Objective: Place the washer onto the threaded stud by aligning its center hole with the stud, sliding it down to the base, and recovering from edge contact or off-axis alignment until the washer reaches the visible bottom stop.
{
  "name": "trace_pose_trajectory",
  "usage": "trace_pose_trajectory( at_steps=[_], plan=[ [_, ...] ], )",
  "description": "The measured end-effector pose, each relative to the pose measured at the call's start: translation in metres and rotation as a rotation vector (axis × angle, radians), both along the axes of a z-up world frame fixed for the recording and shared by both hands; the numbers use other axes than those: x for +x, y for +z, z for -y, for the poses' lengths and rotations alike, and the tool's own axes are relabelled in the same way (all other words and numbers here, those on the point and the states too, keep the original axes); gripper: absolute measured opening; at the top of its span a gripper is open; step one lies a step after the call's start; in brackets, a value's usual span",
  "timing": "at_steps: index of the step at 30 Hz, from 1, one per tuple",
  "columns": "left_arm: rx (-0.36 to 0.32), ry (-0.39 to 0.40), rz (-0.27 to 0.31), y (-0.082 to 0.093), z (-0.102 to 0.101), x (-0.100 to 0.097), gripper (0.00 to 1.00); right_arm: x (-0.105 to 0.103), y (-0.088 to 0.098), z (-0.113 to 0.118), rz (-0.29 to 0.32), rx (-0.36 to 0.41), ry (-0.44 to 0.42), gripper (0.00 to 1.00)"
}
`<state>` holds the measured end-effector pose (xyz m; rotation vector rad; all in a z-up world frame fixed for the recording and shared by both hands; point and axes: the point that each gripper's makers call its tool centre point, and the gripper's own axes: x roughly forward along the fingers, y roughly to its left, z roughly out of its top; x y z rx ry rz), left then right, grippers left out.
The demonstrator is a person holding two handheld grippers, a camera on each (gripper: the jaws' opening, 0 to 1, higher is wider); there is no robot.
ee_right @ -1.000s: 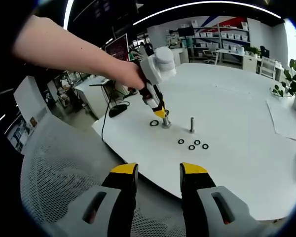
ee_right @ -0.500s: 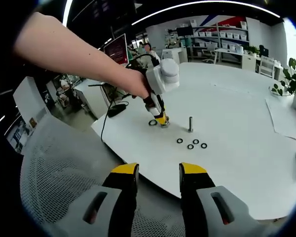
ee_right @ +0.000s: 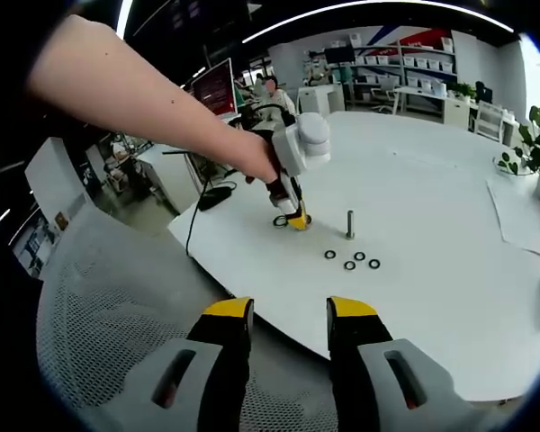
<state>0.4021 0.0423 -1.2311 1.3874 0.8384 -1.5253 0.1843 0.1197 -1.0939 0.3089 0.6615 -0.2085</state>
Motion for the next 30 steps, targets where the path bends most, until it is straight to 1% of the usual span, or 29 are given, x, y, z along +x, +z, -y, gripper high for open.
trace_pose_trajectory(
  at_steps=[2,4,5,6,7,10,11,13,14,15,17,23,25,27,29,30],
  plan=[
    [-0.015,0.011,0.001,0.0,0.001,0.003,0.25,0.0,0.0,0.0,0.001,-0.001,0.001,0.35],
    [-0.023,0.019,-0.003,0.003,-0.004,0.001,0.3,0.0,0.0,0.0,0.002,0.0,0.002,0.35],
    [-0.024,0.019,-0.001,0.009,-0.007,-0.005,0.3,0.0,0.0,0.0,0.003,0.0,0.002,0.35],
    [-0.021,0.017,0.0,0.011,-0.01,-0.004,0.29,0.001,0.0,0.0,0.004,0.0,0.003,0.35],
    [-0.018,0.015,0.001,0.007,-0.007,0.0,0.29,0.001,0.0,-0.001,0.003,0.001,0.003,0.35],
    [-0.022,0.029,0.007,0.002,-0.008,0.014,0.29,0.001,0.0,-0.001,0.004,0.0,0.006,0.35],
    [-0.022,0.036,0.008,0.008,-0.015,0.011,0.29,0.001,0.0,-0.001,0.004,0.001,0.007,0.35],
    [-0.018,0.044,0.011,0.008,-0.016,0.013,0.3,0.001,0.0,-0.001,0.002,0.0,0.007,0.35],
    [-0.016,0.046,0.014,0.008,-0.017,0.015,0.3,0.001,0.0,-0.001,0.002,0.0,0.007,0.35],
    [-0.015,0.05,0.016,0.005,-0.019,0.023,0.3,0.001,0.0,-0.001,0.002,0.0,0.008,0.35],
    [-0.008,0.075,0.01,0.002,-0.023,0.027,0.32,0.001,0.0,-0.001,0.001,-0.001,0.009,0.35],
    [-0.001,0.146,-0.015,0.0,-0.03,0.029,0.33,0.0,0.0,0.0,0.001,-0.002,0.005,0.35],
    [0.005,0.147,-0.018,-0.007,-0.031,0.032,0.33,0.0,0.0,0.0,0.001,-0.003,0.001,0.35],
    [0.01,0.143,-0.014,-0.01,-0.033,0.032,0.33,0.0,0.0,0.001,0.0,-0.002,0.0,0.35],
    [0.01,0.149,-0.016,-0.005,-0.036,0.028,0.33,-0.001,0.0,0.001,0.0,-0.003,-0.002,0.35],
    [0.01,0.158,-0.02,-0.006,-0.035,0.028,0.33,-0.001,0.0,0.001,0.0,-0.003,-0.003,0.35]
  ],
)
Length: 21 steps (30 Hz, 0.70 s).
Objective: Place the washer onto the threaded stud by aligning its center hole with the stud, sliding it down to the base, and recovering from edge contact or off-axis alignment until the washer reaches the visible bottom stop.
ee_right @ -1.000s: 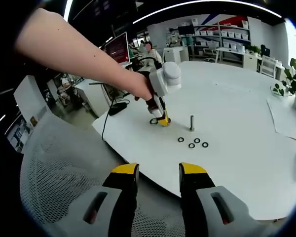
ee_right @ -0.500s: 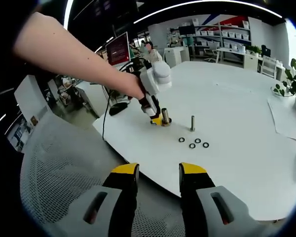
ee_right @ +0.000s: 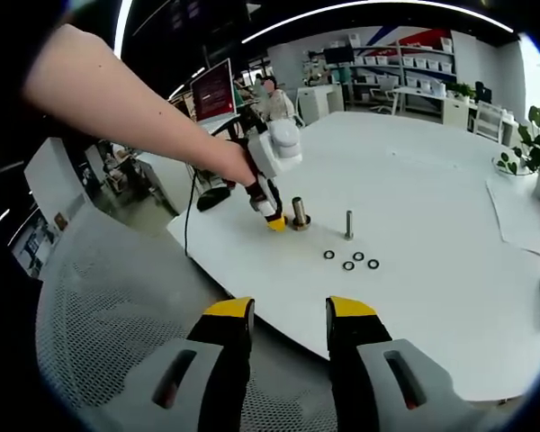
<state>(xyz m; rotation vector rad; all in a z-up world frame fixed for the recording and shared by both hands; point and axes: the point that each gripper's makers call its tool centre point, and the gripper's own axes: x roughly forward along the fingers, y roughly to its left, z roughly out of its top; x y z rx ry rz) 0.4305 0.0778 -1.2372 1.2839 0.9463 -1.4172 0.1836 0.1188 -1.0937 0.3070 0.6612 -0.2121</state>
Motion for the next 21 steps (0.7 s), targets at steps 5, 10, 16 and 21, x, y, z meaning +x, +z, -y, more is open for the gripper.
trace_pose_trajectory(
  at_steps=[5,10,16,21],
  plan=[
    [0.017,0.031,-0.027,0.001,-0.008,-0.006,0.34,0.0,-0.001,0.0,-0.004,0.0,0.002,0.34],
    [-0.006,0.044,-0.057,-0.005,-0.007,-0.001,0.34,0.0,-0.001,0.0,-0.007,-0.001,0.005,0.34],
    [-0.073,0.115,-0.069,-0.005,-0.004,0.002,0.3,0.0,-0.001,-0.001,-0.007,-0.001,0.005,0.34],
    [-0.073,0.14,-0.065,-0.003,-0.006,0.004,0.21,0.0,-0.001,0.0,-0.006,-0.001,0.004,0.34]
  ],
)
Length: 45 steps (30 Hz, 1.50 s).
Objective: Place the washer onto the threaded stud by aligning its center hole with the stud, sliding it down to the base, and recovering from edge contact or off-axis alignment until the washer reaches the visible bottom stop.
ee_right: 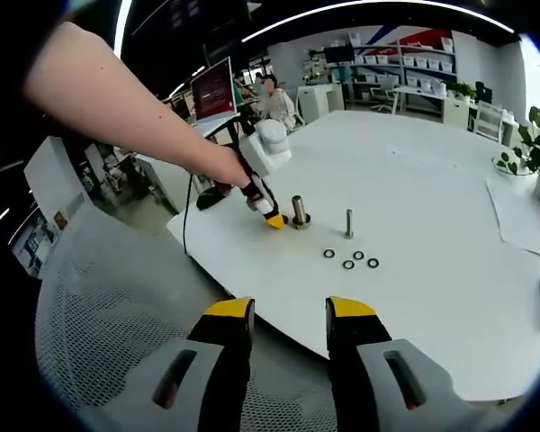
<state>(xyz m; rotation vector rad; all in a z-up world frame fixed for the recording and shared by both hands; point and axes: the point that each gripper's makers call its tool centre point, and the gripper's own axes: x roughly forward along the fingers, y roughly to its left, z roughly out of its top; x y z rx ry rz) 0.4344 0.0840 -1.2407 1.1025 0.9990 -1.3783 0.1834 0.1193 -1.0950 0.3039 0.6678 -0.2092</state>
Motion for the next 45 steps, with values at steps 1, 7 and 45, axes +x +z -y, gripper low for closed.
trace_pose_trajectory(
  at_steps=[1,7,45],
  plan=[
    [-0.004,0.007,0.002,0.001,0.0,0.0,0.21,0.0,0.0,0.0,0.0,0.0,0.0,0.34],
    [0.028,0.017,-0.008,-0.006,-0.004,0.003,0.2,0.0,0.0,0.0,-0.001,0.0,0.003,0.34],
    [0.084,-0.047,0.007,0.002,-0.034,-0.02,0.2,0.001,0.001,0.0,0.007,-0.005,0.001,0.34]
  ],
)
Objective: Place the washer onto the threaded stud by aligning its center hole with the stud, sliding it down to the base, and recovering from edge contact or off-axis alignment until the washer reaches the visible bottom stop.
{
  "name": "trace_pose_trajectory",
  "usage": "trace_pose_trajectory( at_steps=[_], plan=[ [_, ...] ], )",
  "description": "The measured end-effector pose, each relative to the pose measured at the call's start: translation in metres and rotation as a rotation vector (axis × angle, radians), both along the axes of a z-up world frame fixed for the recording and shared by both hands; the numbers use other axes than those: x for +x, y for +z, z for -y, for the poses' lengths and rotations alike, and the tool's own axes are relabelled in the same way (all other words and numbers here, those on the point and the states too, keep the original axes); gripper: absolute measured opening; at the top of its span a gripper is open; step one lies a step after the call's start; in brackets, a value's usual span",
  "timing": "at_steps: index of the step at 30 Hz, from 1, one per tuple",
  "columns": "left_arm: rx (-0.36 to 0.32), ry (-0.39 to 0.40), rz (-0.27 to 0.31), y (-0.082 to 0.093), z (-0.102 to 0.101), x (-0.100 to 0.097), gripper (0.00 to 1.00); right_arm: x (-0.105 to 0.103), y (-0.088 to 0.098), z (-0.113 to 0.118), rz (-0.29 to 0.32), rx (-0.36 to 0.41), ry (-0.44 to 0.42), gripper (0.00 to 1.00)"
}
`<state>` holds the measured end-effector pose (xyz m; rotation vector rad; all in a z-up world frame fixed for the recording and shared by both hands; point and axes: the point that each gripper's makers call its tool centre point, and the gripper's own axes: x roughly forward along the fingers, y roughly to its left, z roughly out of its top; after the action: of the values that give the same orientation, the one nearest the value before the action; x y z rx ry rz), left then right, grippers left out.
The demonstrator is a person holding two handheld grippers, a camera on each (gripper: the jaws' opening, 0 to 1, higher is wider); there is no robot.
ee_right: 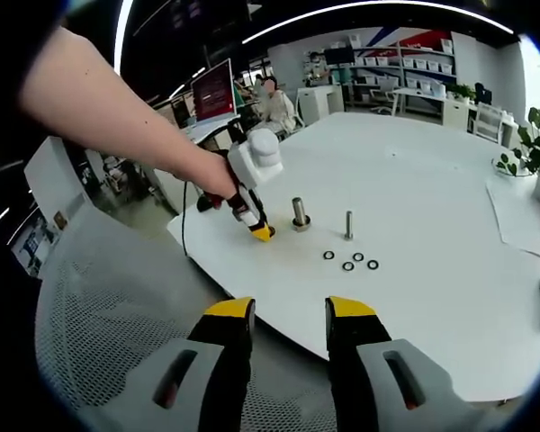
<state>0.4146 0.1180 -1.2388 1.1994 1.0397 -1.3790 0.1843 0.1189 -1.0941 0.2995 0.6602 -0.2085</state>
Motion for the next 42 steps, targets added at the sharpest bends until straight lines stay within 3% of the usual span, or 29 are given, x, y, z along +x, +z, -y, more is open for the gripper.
trace_pose_trajectory(
  at_steps=[3,5,7,14,16,25,33,35,42],
  plan=[
    [-0.012,0.023,-0.004,-0.003,-0.001,0.004,0.2,0.0,0.0,0.0,0.0,0.001,-0.001,0.34],
    [-0.021,0.034,-0.006,0.007,-0.006,-0.007,0.19,0.0,0.0,0.0,-0.001,0.0,-0.001,0.34],
    [-0.033,0.049,-0.012,0.001,-0.001,0.0,0.19,0.0,0.0,0.0,-0.001,0.0,-0.002,0.34],
    [-0.028,0.029,-0.017,0.0,-0.009,-0.001,0.18,0.0,0.001,0.0,0.003,0.001,0.0,0.34],
    [-0.029,0.026,-0.016,-0.006,-0.006,0.011,0.18,0.0,0.001,0.0,0.002,0.001,0.003,0.34],
    [-0.107,-0.019,-0.02,0.033,0.011,0.0,0.18,0.001,0.001,-0.001,0.004,0.005,0.008,0.34],
    [-0.172,-0.111,0.002,0.066,0.045,0.006,0.18,0.001,0.001,-0.001,0.009,0.006,0.007,0.34],
    [-0.173,-0.123,0.006,0.081,0.043,-0.011,0.18,0.001,0.001,-0.001,0.01,0.006,0.007,0.34],
    [-0.161,-0.155,-0.009,0.081,0.059,-0.015,0.19,0.001,0.002,0.0,0.019,0.006,0.0,0.34]
  ],
)
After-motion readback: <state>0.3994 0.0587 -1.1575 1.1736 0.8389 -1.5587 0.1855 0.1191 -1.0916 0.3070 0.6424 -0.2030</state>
